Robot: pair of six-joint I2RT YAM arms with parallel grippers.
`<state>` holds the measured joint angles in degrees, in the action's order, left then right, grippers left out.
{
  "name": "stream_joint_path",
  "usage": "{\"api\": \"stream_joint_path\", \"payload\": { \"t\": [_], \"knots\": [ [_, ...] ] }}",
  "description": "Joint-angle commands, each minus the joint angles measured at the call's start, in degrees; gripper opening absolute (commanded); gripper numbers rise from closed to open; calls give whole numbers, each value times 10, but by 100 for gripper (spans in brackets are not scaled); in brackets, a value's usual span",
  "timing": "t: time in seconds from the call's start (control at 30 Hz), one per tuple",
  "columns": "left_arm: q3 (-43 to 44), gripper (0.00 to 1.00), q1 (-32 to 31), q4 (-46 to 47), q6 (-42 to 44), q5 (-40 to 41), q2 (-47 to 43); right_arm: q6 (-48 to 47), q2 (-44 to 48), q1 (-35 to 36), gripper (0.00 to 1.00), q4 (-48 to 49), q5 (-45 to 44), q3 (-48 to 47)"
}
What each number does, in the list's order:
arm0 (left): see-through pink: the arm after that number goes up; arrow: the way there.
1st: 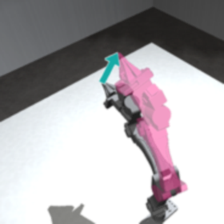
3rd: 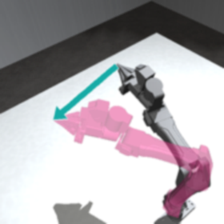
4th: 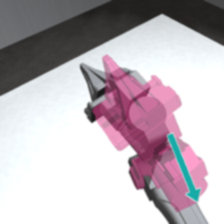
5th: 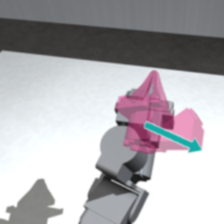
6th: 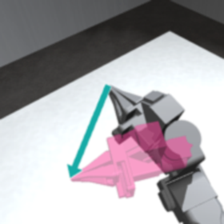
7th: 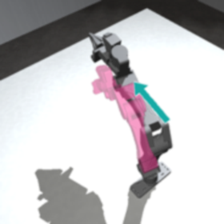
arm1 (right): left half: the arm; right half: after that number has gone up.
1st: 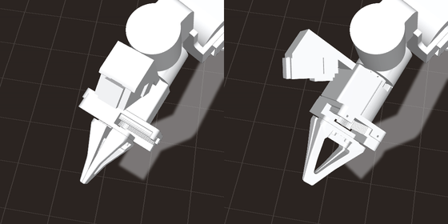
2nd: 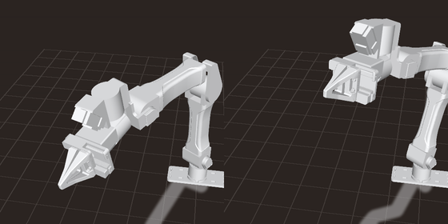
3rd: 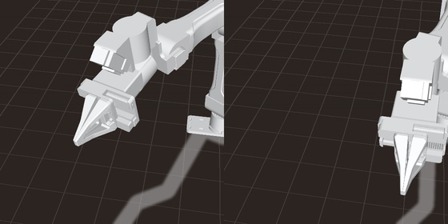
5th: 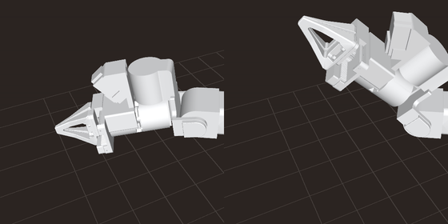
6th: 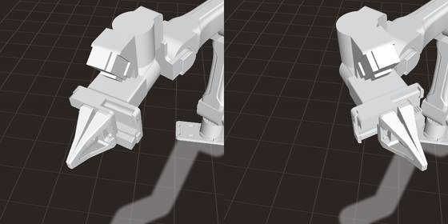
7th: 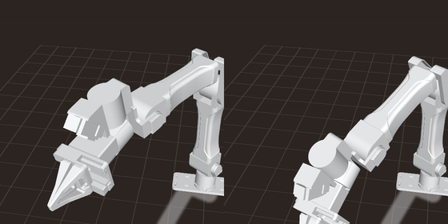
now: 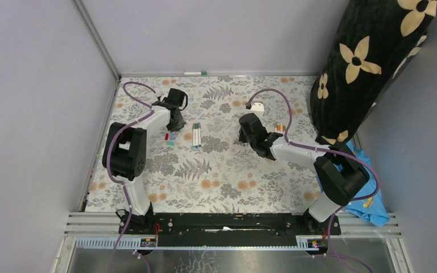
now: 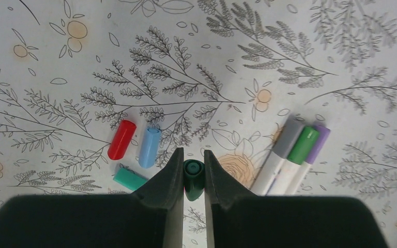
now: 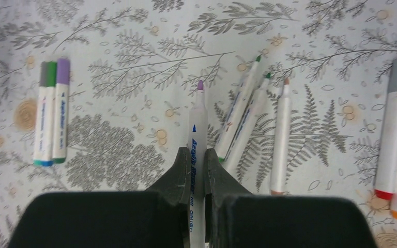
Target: Open the pen caps
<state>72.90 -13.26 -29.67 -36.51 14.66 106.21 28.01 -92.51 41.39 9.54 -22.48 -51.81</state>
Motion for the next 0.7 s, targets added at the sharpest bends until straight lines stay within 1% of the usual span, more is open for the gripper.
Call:
{"api": "stream_joint_path", "payload": {
  "t": [0.0,0.07,0.17,0.23,0.33,0.37,0.47,0.57,0.67],
  "knots": [
    [-4,9,0,-9,3,33,18,-24,-26,-13,0,-21,-58,-38],
    [-6,12,0,-9,2,35,22,-28,-37,-17,1,-17,-66,-37],
    [-5,20,0,-9,4,37,26,-33,-49,-22,8,-17,-78,-38],
    [-6,25,0,-8,4,37,25,-37,-57,-24,10,-19,-88,-39],
    [-5,29,0,-9,4,37,28,-39,-62,-27,10,-14,-95,-34],
    [-6,33,0,-9,4,37,28,-40,-62,-28,10,-11,-96,-31],
    [-6,41,0,-10,3,36,30,-43,-65,-31,10,-12,-105,-31],
    [-7,43,0,-10,2,35,28,-44,-72,-36,11,-14,-110,-33],
    [-5,44,0,-10,0,38,20,-45,-83,-39,14,-17,-114,-37]
  ]
}}
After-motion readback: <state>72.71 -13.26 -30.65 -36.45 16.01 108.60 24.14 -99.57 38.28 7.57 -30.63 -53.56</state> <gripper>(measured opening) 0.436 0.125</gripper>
